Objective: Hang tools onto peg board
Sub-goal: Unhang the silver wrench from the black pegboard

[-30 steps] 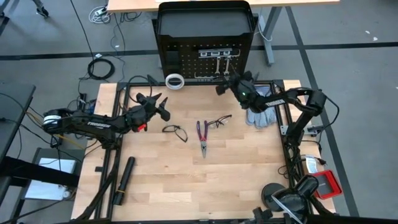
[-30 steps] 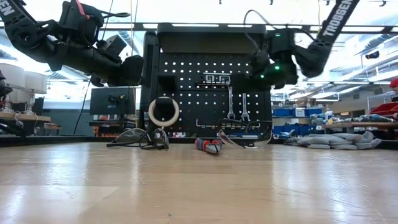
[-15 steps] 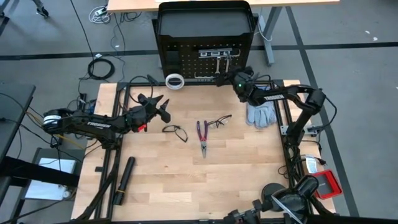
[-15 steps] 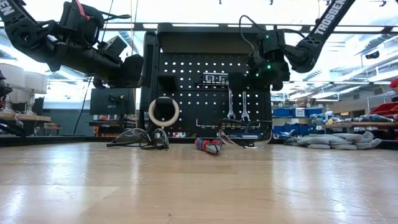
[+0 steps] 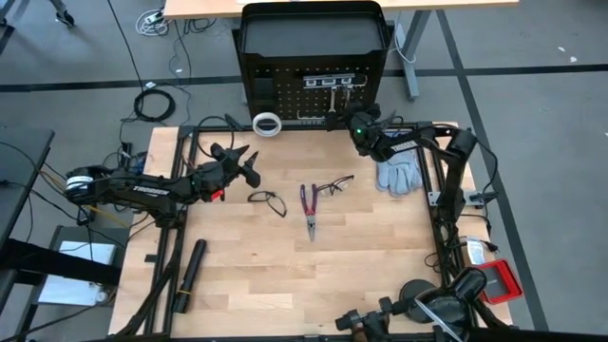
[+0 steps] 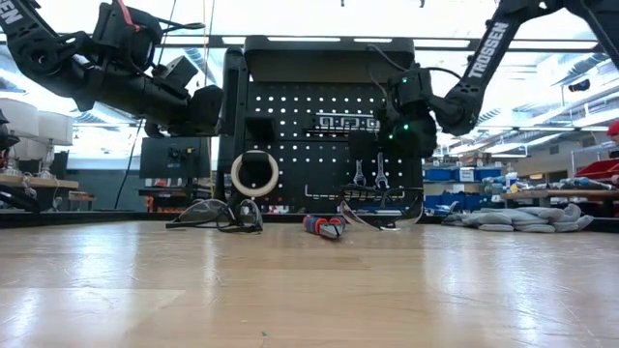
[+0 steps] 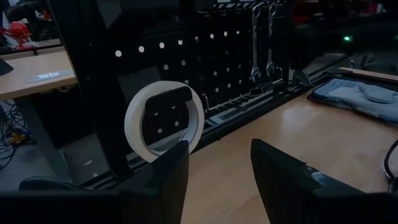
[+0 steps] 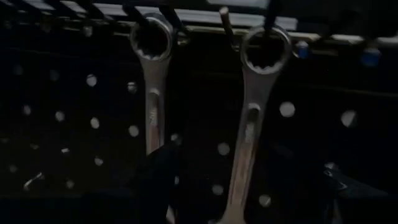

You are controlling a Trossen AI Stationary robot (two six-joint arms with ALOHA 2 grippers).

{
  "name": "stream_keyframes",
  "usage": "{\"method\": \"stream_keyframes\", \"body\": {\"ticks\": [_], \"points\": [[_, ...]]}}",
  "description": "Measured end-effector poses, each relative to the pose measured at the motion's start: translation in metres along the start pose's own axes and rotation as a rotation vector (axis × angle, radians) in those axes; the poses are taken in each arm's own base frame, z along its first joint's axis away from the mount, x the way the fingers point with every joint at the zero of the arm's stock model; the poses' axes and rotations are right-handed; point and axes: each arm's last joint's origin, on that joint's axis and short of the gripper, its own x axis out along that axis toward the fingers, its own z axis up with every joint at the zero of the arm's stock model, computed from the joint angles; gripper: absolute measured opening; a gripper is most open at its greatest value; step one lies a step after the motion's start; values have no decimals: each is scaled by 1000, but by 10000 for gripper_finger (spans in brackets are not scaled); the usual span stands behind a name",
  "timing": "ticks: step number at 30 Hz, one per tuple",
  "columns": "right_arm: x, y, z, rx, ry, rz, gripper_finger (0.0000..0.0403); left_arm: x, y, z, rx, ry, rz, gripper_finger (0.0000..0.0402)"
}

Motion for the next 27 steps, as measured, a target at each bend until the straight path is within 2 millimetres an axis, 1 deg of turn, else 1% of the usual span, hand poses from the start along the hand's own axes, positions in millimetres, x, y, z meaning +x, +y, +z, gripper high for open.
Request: {"method": "stream_keyframes", "body": {"ticks": [3,5,8,12,20,27], "points": [[7,5,4,-39,-4,-34,248,0,0,0,1,1,0,177],[8,5,8,-37,-14,-67,248,0,0,-1,4,5,1,177],[8,6,11,-28,-26,-71,248,0,0,-1,5,6,0,177],[10,3,12,-15,-30,-93,245,0,0,0,15,0,0,177],[15,-4,14,10,-41,-127,224,0,0,0,24,-3,0,177],[18,-3,16,-3,-29,-141,215,0,0,1,24,-4,0,177]]}}
